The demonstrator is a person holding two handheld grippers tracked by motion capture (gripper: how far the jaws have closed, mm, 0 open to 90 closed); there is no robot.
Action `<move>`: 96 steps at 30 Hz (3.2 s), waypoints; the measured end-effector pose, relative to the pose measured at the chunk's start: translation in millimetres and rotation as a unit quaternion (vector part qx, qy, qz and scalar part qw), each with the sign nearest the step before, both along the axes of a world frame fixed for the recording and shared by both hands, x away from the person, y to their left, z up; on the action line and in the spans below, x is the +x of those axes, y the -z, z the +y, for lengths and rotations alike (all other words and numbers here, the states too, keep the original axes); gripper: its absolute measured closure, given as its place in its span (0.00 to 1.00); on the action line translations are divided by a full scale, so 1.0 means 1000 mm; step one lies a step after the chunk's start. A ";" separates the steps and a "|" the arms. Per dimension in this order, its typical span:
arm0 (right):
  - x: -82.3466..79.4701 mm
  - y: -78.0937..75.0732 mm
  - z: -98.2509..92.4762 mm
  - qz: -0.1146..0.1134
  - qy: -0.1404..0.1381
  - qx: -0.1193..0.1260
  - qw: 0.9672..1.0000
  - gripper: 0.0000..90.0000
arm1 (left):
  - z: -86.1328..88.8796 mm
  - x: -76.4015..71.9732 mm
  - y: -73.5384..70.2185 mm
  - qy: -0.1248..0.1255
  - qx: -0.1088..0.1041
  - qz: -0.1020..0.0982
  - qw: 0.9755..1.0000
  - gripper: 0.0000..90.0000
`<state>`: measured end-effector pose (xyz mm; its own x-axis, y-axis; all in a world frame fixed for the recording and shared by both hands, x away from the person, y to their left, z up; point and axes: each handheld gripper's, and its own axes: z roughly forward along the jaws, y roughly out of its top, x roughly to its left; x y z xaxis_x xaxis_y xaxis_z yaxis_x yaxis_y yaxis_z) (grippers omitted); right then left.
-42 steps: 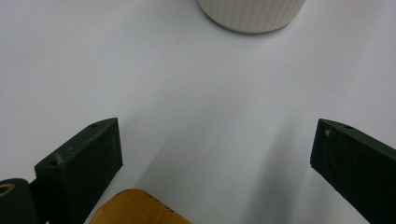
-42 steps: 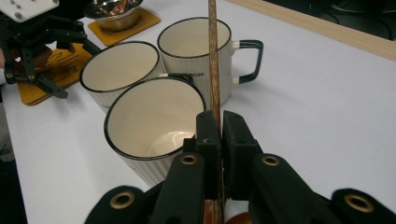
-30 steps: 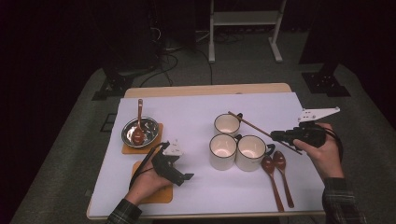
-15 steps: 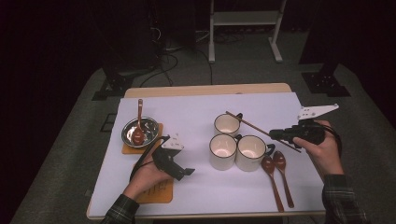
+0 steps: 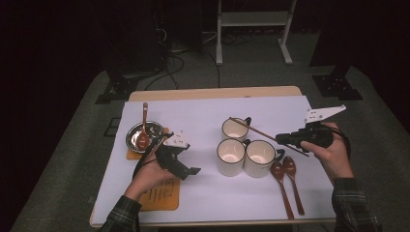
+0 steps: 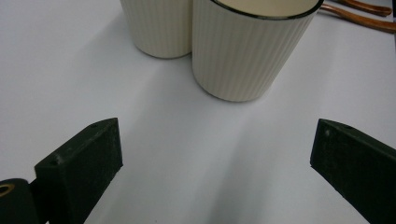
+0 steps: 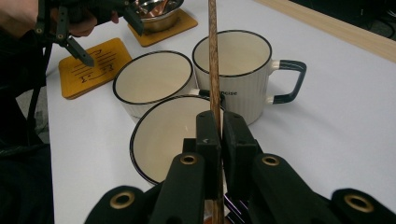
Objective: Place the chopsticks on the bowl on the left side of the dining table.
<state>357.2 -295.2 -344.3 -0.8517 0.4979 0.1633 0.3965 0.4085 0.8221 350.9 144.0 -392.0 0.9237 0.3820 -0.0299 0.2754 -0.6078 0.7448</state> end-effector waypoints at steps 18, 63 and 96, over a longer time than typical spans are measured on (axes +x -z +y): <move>0.007 -0.004 0.013 -0.001 -0.027 -0.004 1.000 0.95 | 0.000 0.009 -0.018 0.018 -0.009 0.000 1.000 0.02; 0.007 0.002 0.034 0.016 -0.083 -0.001 0.996 0.95 | 0.003 0.020 -0.037 0.065 -0.011 0.000 0.998 0.04; 0.001 0.008 0.064 0.033 -0.137 -0.011 0.990 0.95 | 0.002 0.019 -0.044 0.072 -0.013 -0.008 0.997 0.05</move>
<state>357.9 -231.1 -352.0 -0.9433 0.2538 0.2141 0.3203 0.5255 0.7882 369.8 145.8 -348.2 0.9692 0.2452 -0.0231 0.1753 -0.6207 0.7642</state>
